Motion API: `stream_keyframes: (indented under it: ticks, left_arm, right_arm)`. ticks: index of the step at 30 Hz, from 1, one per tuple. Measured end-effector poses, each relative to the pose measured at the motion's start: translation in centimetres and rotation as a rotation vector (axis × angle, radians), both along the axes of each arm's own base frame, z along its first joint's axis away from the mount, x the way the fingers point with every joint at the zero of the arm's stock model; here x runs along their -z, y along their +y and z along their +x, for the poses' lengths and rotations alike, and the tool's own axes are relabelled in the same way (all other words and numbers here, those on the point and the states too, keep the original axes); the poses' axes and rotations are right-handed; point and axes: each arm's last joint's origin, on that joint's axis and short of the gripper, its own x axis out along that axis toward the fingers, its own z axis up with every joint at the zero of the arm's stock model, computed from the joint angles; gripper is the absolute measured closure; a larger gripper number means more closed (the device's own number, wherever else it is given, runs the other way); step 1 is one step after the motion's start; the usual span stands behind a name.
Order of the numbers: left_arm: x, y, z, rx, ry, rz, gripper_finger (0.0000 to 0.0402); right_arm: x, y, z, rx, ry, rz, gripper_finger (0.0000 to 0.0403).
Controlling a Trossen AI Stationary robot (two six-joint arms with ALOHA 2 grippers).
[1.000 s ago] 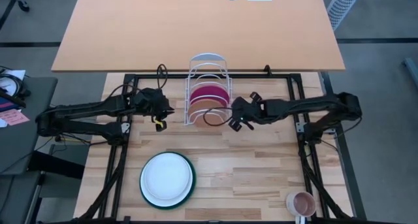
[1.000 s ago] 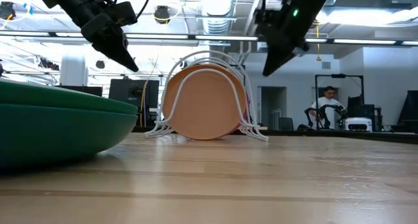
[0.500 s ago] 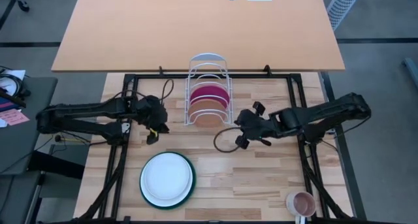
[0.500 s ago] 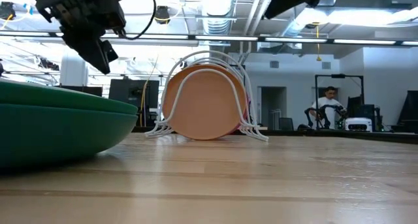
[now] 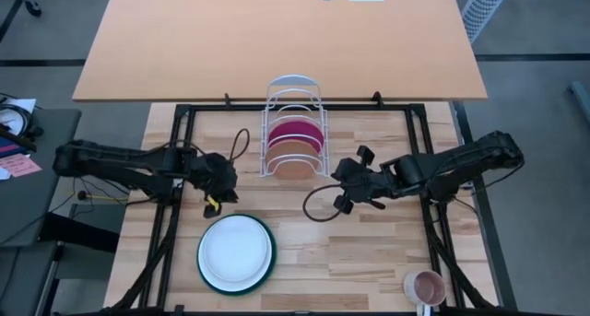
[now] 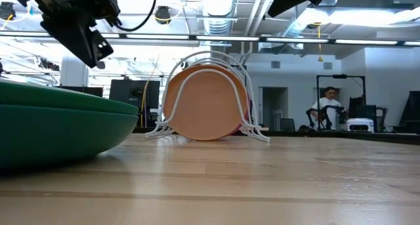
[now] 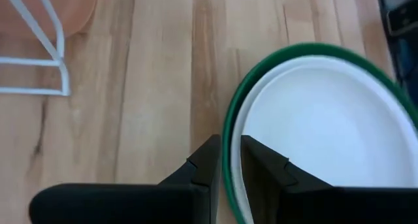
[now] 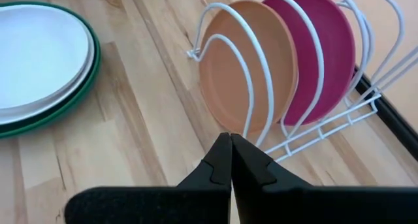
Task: Sort dishes
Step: Put the white plate on the dish rack
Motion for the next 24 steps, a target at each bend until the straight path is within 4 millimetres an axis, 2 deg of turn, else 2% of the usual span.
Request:
stream_keyframes:
  ticks: [3, 18, 24]
  left_arm:
    - [0.0, -0.4, 0.0, -0.044, 0.011, -0.008, 0.0349]
    - [0.0, -2.9, -0.4, 0.007, 0.014, 0.018, 0.0349]
    - [0.2, -3.7, -0.7, -0.028, 0.024, 0.061, 0.0349]
  right_arm:
    - [0.0, 0.0, 0.0, 0.000, 0.000, 0.000, 0.0396]
    - [0.0, 0.1, 0.0, 0.005, -0.004, 0.007, 0.0396]
    - [0.0, 0.1, 0.0, 0.008, -0.006, 0.010, 0.0396]
